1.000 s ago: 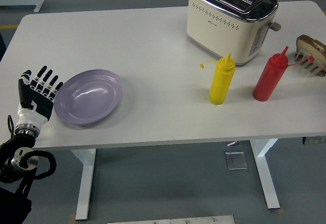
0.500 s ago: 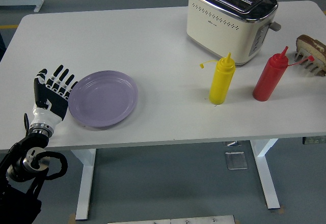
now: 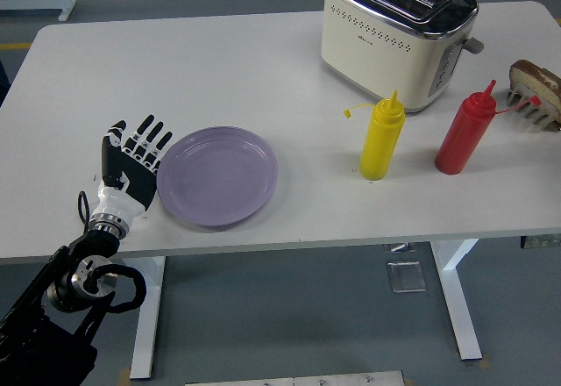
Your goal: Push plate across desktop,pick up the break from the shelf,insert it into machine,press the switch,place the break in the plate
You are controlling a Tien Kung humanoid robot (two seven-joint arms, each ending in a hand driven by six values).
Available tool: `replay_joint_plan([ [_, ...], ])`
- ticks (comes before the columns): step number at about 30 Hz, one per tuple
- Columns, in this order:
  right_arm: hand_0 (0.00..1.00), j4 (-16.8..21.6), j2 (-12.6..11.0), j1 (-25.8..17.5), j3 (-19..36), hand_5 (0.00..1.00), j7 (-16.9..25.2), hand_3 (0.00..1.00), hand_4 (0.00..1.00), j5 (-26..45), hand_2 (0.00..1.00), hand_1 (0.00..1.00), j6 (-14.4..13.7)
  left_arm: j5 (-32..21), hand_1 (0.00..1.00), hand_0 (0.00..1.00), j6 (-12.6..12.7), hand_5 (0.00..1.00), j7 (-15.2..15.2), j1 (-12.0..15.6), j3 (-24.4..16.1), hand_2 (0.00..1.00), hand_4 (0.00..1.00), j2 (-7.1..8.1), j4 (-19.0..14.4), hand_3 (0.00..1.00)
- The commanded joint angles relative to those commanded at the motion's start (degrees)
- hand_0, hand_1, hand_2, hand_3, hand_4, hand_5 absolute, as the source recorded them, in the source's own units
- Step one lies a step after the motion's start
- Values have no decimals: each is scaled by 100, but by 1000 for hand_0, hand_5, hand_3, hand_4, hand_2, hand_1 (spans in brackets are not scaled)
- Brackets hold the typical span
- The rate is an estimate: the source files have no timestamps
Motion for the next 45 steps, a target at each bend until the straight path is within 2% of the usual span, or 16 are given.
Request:
replay_joint_plan([
  [18,760,15,5,11,-53,537,4,685,392,-37,703,712,-3,-289,887,876,-80,998,-65,-366,641,892,538,-386,136,795],
  [26,759,106,-57,27,-5,536,6,687,393,-221,703,711,-48,-287,886,872,-80,998,-59,-386,658,889,539,-390,80,794],
  [30,759,273,-182,51,-42,536,78,687,393,-724,703,711,-307,-144,886,872,0,998,-74,-297,407,889,539,-337,-144,794],
  [31,759,324,-230,67,-84,536,104,687,393,-918,703,711,-417,-101,886,872,23,998,-80,-263,312,889,539,-317,-222,794],
  [32,748,364,-269,80,-121,465,124,690,428,-1110,711,714,-522,-69,881,866,42,998,-85,-237,236,886,543,-302,-282,791],
  [36,748,474,-499,175,-463,465,128,690,428,-1928,711,714,-986,58,881,866,119,998,-105,-94,-152,886,543,-240,-573,791],
  [37,711,487,-535,191,-522,347,120,732,577,-2153,739,708,-1090,76,881,865,130,998,-107,-72,-218,886,543,-231,-616,789],
  [39,711,515,-676,255,-732,347,-51,732,577,-2537,739,708,-1275,131,881,865,162,998,-107,14,-422,886,543,-189,-781,789],
  [43,711,554,-893,382,-1126,347,-437,732,577,-3368,739,708,-1391,208,881,865,213,998,-108,160,-779,886,543,-119,-1068,789],
  [44,664,559,-931,410,-1205,331,-525,754,611,-3550,744,694,-1378,220,880,863,222,998,-107,188,-843,883,543,-104,-1125,789],
  [45,664,565,-970,440,-1288,331,-628,754,611,-3756,744,694,-1350,234,880,863,231,998,-106,216,-906,883,543,-89,-1185,789],
])
